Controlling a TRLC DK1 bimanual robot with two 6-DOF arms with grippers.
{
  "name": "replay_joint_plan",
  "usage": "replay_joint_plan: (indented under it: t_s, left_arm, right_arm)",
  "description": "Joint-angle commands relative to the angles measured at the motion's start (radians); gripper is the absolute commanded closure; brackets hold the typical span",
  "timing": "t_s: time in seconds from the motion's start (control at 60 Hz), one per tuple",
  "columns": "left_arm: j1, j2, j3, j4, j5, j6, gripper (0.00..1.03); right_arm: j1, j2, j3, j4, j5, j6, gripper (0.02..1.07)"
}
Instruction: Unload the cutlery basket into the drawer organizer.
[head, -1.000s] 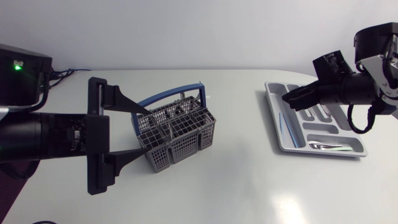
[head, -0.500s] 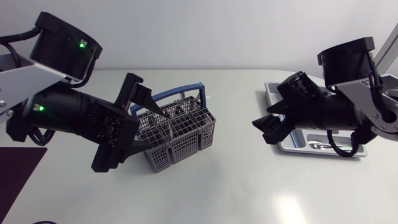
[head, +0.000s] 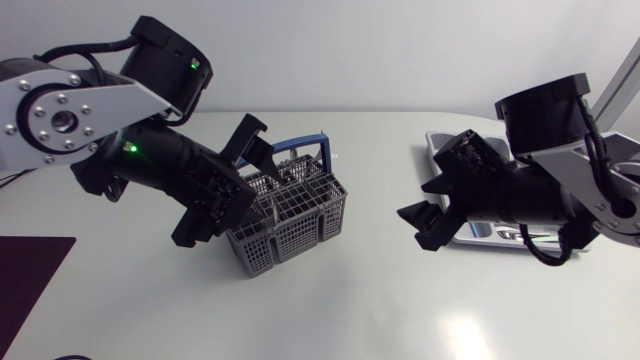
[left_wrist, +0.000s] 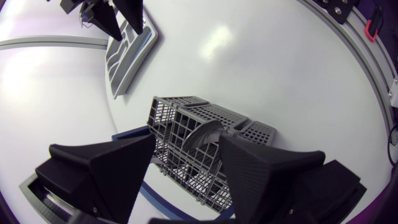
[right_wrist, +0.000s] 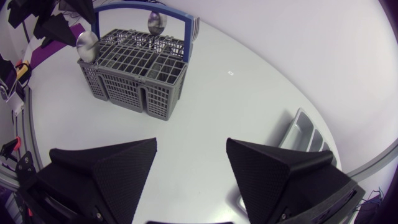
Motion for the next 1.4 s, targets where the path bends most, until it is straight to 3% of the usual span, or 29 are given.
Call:
replay_joint_plan:
  t_s: [0.0, 0.267, 0.467, 1.05, 1.383]
  left_arm:
    - [-0.015, 0.031, 0.027, 0.01, -0.006, 0.052, 0.31]
    - [-0.029, 0.051, 0.014, 0.037, -0.006, 0.072, 0.55]
    - [-0.028, 0.053, 0.005, 0.037, -0.02, 0.094, 0.89]
    - [-0.017, -0.001, 0.041, 0.039, -0.037, 0.032, 0.91]
    - [0.046, -0.097, 0.001, 0.085, 0.012, -0.124, 0.91]
  right_arm:
    - [0.008, -0.016, -0.033, -0.007, 0.011, -0.006, 0.26]
    - [0.01, -0.021, -0.041, -0.005, 0.014, -0.008, 0.25]
    - [0.01, -0.027, -0.042, -0.007, 0.017, -0.008, 0.24]
    - [0.042, -0.039, -0.044, -0.008, 0.04, -0.008, 0.24]
    - [0.088, -0.067, -0.048, -0.021, 0.063, 0.012, 0.24]
